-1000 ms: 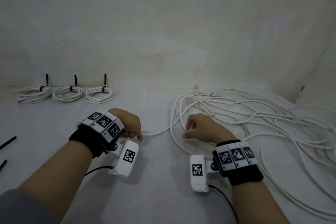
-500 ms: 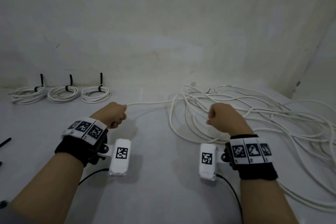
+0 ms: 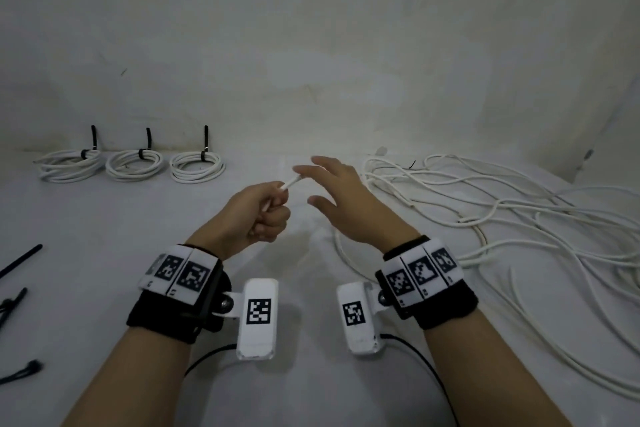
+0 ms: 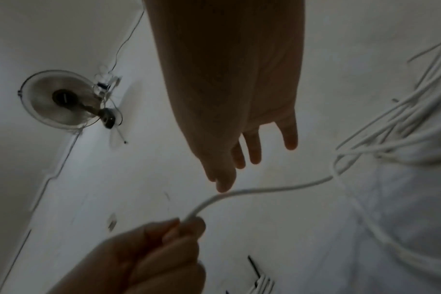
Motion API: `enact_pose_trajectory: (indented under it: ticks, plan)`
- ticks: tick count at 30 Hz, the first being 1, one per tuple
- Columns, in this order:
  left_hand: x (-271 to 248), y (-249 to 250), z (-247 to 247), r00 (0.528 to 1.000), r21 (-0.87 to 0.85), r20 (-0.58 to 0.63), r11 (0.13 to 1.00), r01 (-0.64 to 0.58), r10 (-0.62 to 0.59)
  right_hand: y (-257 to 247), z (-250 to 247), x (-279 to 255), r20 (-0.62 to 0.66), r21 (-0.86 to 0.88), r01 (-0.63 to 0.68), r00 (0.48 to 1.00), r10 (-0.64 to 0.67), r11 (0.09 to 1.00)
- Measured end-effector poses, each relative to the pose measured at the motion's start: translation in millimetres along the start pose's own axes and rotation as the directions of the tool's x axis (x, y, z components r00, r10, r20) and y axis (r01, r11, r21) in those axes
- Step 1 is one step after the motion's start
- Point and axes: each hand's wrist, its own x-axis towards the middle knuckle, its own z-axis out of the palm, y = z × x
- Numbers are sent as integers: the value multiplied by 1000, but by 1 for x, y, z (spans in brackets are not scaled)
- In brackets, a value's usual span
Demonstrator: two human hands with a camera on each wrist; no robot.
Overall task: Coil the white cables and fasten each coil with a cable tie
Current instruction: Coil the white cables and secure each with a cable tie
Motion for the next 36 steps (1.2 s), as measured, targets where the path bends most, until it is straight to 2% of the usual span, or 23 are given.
enact_pose_trajectory:
  ticks: [4, 9, 12, 14, 18, 20, 23, 26, 29, 36]
  plan:
    - [-3, 0, -2, 1000, -11, -3, 1000, -1, 1, -6, 5, 29, -121, -21, 30, 992, -33, 999]
    - [-1, 0, -2, 993, 50, -100, 997, -52, 57, -17, 5, 42, -110, -13, 180, 977, -181, 983]
    - [0, 0, -6, 985, -51, -120, 990, -131, 124, -9, 11, 45, -111, 34, 125, 986, -121, 992]
    - [-1, 3, -9, 974, -176, -122, 961, -213, 193, 7, 12, 48, -115, 48, 27, 993, -21, 998]
    - [-8, 13, -27, 922, -427, -147, 818, -386, 358, 42, -1, 55, -218, 50, -132, 966, 140, 990]
    - [-9, 12, -35, 901, -463, -166, 775, -430, 400, 53, -14, 60, -336, 43, -147, 929, 153, 988]
    - [-6, 6, -39, 891, -436, -197, 777, -454, 410, 58, -36, 64, -449, 18, -109, 887, 106, 994]
    - [-2, 2, -37, 894, -458, -202, 768, -448, 400, 52, -45, 59, -424, 3, -31, 905, 29, 1000]
    - [-1, 2, -35, 893, -465, -200, 763, -449, 403, 34, -41, 51, -321, -10, 53, 946, -53, 999]
    - [-3, 7, -38, 848, -546, -294, 651, -527, 440, 28, -21, 34, -169, -44, 51, 984, -58, 998]
